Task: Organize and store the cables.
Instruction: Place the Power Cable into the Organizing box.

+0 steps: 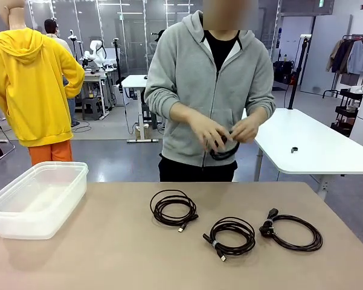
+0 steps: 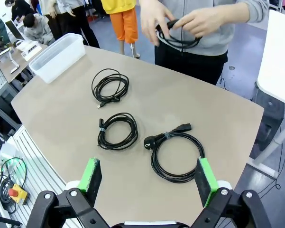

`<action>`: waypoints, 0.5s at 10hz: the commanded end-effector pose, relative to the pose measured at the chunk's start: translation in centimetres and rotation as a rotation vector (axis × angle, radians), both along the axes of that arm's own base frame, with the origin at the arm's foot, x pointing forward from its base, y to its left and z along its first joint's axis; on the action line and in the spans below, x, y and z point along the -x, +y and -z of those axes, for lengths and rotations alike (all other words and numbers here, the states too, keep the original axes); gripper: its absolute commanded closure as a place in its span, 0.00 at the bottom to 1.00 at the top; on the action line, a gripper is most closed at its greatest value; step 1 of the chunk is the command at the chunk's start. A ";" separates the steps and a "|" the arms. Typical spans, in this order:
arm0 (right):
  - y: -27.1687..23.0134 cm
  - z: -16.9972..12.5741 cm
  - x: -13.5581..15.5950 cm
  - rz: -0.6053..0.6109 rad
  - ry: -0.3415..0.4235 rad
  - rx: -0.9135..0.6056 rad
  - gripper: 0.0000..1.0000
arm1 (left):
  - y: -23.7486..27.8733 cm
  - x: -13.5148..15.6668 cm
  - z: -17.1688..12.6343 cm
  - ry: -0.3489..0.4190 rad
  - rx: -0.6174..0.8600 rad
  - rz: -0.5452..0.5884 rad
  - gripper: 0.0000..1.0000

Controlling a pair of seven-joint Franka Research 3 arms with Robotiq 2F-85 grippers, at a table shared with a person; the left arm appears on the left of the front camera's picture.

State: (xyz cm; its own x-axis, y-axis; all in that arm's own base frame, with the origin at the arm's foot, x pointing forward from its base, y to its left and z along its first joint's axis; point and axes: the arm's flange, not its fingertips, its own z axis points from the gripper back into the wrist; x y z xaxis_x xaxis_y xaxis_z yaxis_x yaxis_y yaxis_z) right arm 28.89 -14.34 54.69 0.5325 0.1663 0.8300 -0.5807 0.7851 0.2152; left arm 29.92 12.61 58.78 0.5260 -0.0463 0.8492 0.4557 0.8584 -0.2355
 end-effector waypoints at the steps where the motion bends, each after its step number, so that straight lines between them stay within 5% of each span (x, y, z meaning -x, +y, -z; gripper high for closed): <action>1: -0.1 0.0 0.0 -0.014 -0.007 0.007 0.00 | 0.0 0.0 0.1 -0.001 -0.004 0.016 0.00; 5: 0.0 0.0 0.0 0.000 -0.001 0.001 0.00 | 0.0 0.0 0.1 -0.001 -0.004 0.016 0.00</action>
State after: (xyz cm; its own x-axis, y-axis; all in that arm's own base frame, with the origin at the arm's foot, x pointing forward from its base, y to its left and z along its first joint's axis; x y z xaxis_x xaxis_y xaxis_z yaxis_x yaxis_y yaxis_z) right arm 28.86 -14.40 54.69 0.5317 0.1644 0.8308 -0.5796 0.7859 0.2155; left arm 29.92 12.61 58.78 0.5260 -0.0463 0.8492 0.4557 0.8584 -0.2355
